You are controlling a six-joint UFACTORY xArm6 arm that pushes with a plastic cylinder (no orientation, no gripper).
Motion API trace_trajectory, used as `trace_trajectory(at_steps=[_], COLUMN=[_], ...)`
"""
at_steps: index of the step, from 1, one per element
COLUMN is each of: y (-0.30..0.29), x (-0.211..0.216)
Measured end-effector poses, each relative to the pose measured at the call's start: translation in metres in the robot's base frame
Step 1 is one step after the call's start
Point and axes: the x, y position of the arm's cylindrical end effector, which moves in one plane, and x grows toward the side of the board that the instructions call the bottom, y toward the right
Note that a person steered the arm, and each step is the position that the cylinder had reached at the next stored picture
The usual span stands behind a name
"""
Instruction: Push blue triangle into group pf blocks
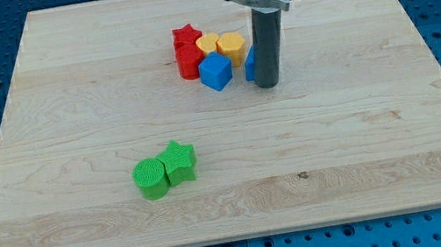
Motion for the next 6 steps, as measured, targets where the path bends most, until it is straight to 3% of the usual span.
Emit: trace_trajectory(at_steps=[2,6], y=[0.056,0.015], x=[-0.002,-0.02])
